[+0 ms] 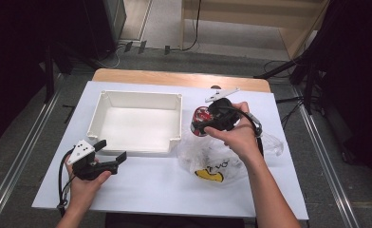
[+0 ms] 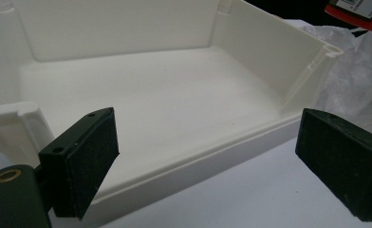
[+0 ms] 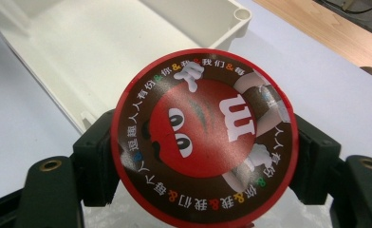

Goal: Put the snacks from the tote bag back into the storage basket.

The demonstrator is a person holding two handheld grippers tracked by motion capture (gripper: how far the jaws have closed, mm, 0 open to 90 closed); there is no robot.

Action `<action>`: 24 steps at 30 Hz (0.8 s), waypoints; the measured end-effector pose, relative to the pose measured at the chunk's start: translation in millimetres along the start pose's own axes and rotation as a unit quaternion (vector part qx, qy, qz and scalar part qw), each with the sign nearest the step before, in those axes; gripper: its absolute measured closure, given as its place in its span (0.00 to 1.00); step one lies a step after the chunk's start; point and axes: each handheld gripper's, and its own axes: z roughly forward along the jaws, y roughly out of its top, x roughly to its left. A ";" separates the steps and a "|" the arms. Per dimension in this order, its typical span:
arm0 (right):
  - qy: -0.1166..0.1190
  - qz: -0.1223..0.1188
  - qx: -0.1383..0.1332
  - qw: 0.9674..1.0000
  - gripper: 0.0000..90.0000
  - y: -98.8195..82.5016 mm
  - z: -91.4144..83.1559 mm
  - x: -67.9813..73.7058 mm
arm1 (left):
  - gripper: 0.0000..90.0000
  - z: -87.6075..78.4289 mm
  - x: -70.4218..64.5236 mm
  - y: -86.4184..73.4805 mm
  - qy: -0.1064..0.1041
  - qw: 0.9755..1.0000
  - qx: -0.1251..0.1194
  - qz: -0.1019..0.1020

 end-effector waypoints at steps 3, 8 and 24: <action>0.001 -0.002 0.001 1.000 0.30 3.1 2.7 2.8 | 0.08 0.2 0.3 -0.4 0.000 1.000 0.001 0.001; 0.001 -0.006 0.001 1.000 0.30 7.2 6.4 6.5 | 0.08 0.1 0.5 -0.4 -0.001 1.000 0.001 0.000; 0.016 -0.024 0.006 1.000 0.30 23.7 24.1 25.5 | 0.08 0.2 -0.8 -0.5 -0.005 1.000 0.001 0.002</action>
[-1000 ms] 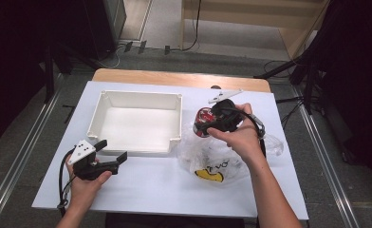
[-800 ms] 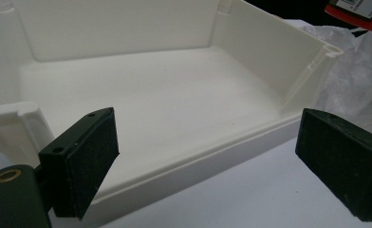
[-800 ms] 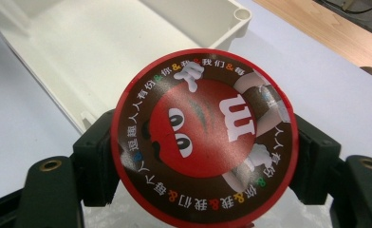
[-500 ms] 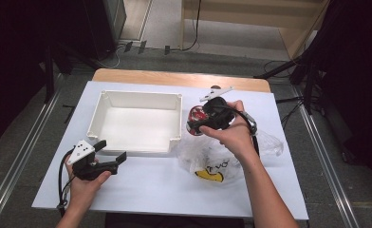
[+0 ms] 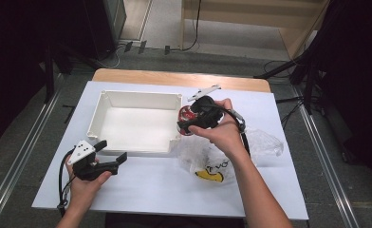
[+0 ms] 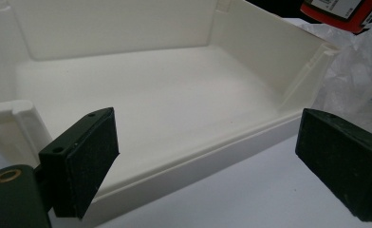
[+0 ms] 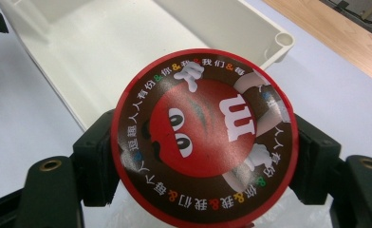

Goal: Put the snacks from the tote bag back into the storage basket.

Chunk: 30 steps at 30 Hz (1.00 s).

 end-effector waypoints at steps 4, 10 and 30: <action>0.002 0.000 0.002 1.000 0.30 3.7 3.9 2.5 | 0.08 0.2 -0.8 -0.2 -0.001 1.000 -0.001 0.001; 0.006 -0.007 0.001 1.000 0.30 9.9 7.1 7.9 | 0.08 0.5 -0.9 -0.3 -0.001 1.000 0.001 0.003; 0.013 -0.024 0.000 1.000 0.30 24.5 20.2 21.9 | 0.08 -0.1 -1.0 -0.2 -0.001 1.000 -0.001 0.002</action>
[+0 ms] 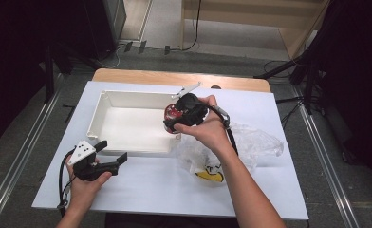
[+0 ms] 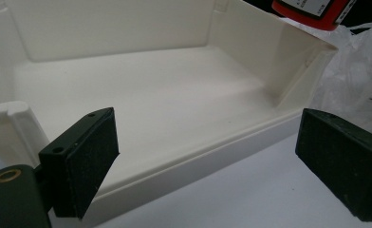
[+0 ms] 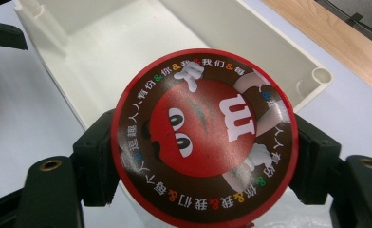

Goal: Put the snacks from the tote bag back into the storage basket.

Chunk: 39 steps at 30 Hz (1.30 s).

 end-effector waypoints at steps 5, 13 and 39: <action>-0.001 0.001 0.001 1.000 0.30 1.3 3.1 1.4 | 0.08 0.0 0.0 0.0 0.000 1.000 0.000 0.000; 0.000 -0.002 0.003 1.000 0.30 2.2 8.2 3.1 | 0.08 0.4 -0.3 0.0 -0.001 1.000 0.000 0.001; 0.006 -0.002 0.007 1.000 0.30 5.8 20.8 8.0 | 0.08 0.1 -0.3 0.2 -0.001 1.000 -0.001 0.001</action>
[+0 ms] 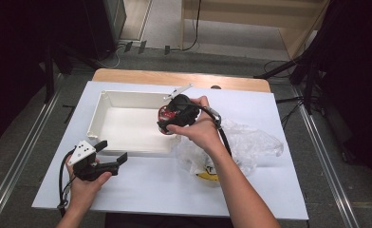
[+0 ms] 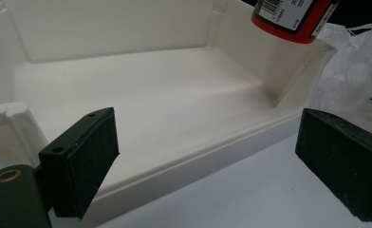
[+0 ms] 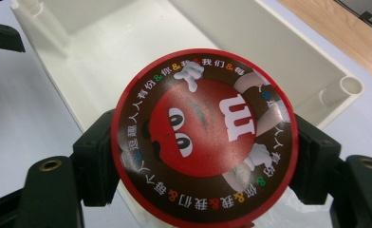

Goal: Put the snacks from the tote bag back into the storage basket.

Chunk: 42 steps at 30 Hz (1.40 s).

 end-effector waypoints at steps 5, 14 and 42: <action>0.001 -0.004 0.004 1.000 0.30 -0.2 2.6 0.8 | 0.08 -0.3 0.3 0.0 0.000 1.000 0.000 0.001; 0.002 -0.002 0.010 1.000 0.30 -2.5 6.6 1.7 | 0.08 0.1 -0.2 0.0 0.000 1.000 -0.001 -0.001; -0.001 -0.015 0.031 0.999 0.30 -13.7 22.9 3.0 | 0.08 0.5 -0.4 -0.2 0.000 1.000 0.003 0.001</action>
